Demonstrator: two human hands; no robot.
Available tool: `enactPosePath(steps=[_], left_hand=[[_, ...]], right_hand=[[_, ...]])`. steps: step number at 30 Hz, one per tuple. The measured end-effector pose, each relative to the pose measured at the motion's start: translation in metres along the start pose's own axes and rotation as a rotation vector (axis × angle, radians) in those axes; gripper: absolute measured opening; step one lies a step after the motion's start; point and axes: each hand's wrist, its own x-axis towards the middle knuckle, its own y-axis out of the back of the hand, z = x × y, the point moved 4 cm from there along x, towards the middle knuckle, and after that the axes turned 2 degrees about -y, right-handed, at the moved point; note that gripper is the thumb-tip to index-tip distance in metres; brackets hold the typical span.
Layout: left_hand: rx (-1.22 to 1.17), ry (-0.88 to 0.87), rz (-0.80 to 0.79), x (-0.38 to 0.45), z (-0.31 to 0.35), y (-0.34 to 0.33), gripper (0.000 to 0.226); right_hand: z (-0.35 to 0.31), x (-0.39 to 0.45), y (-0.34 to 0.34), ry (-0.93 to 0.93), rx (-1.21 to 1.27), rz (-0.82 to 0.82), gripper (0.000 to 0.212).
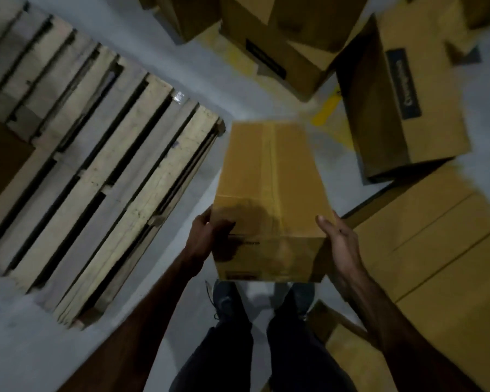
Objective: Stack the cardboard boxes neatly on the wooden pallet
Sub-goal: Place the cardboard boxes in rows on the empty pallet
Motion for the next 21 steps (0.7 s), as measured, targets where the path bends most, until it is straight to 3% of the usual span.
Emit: enactPosePath(steps=[3, 6, 9, 13, 17, 21], left_hand=[[-0.041, 0.016, 0.048, -0.082, 0.035, 0.012, 0.03], [-0.124, 0.091, 0.115, -0.167, 0.043, 0.032, 0.023], [-0.255, 0.149, 0.175, -0.247, 0.036, 0.057, 0.035], [-0.417, 0.164, 0.309, -0.334, 0.021, 0.095, 0.025], [-0.54, 0.03, 0.442, -0.4, 0.006, 0.133, 0.032], [-0.588, -0.036, 0.631, -0.454, -0.01, 0.172, 0.039]], right_hand=[[-0.073, -0.06, 0.0, 0.027, -0.061, -0.014, 0.042], [-0.118, -0.128, -0.009, 0.032, -0.16, -0.072, 0.048], [-0.147, -0.197, -0.024, 0.053, -0.254, -0.132, 0.046], [-0.16, -0.266, -0.056, 0.093, -0.324, -0.222, 0.069], [-0.167, -0.327, -0.096, 0.185, -0.35, -0.358, 0.018], [-0.166, -0.375, -0.14, 0.239, -0.42, -0.49, 0.024]])
